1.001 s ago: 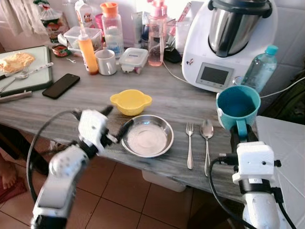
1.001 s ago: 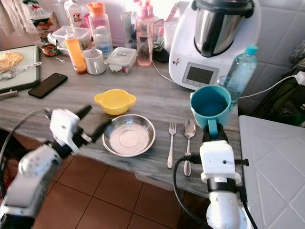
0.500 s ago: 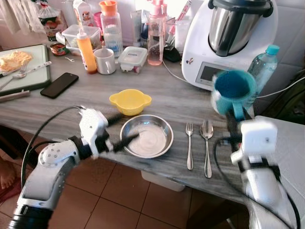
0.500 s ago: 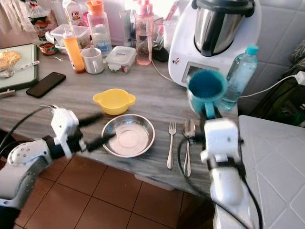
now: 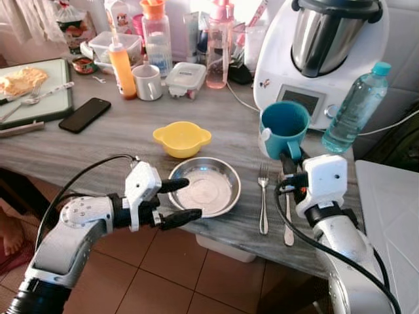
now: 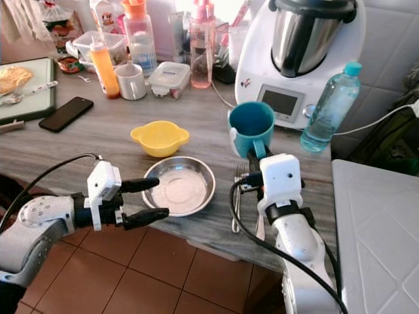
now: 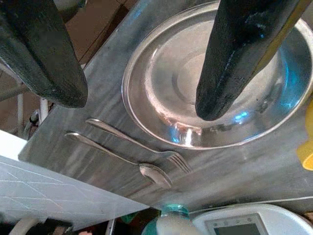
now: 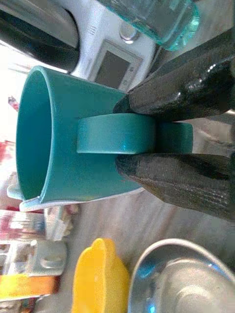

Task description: Setting the table

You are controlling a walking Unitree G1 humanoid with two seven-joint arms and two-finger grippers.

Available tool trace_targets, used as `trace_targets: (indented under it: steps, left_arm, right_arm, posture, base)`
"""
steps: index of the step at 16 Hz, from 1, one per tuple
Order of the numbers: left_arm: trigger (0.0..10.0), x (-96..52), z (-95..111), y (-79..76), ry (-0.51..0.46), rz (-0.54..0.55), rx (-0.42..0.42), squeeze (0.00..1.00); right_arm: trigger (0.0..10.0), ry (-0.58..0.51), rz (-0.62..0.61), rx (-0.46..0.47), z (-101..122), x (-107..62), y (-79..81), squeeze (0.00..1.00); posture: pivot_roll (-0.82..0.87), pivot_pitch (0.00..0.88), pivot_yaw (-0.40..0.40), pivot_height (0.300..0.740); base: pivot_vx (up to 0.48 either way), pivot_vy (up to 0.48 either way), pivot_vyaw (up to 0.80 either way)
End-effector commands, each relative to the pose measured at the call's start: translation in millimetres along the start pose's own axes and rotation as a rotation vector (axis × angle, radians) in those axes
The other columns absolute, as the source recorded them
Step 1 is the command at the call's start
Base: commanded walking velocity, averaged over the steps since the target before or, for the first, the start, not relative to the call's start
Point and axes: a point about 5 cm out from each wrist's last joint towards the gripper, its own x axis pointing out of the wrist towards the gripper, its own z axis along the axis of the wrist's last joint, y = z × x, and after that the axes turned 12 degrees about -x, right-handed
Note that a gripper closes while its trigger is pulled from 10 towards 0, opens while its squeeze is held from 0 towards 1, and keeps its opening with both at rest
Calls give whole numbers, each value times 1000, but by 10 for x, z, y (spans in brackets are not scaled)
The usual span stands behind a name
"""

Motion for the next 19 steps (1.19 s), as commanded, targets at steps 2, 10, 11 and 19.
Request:
trace_targets:
  steps: [2, 10, 11, 19]
  left_arm:
    - [10000, 26, 8, -18, -2, -6, -2, 0]
    - [10000, 56, -22, -58, 7, -16, -14, 0]
    - [10000, 51, -29, -67, 12, -18, -19, 0]
    - [10000, 57, -69, -139, 31, -44, -33, 0]
  right_arm:
    - [10000, -1, -1, -4, -51, 36, -36, 0]
    - [10000, -51, 93, 66, -147, 249, 40, 0]
    - [10000, -47, 89, 69, -174, 290, 17, 0]
    - [10000, -29, 141, 119, -313, 415, -25, 0]
  posture:
    - [122, 75, -11, 740]
    - [134, 78, -7, 740]
    - [139, 86, -6, 740]
    - [137, 128, -4, 740]
  base:
    - [0, 0, 0]
    - [0, 0, 0]
    - [0, 0, 0]
    - [0, 0, 0]
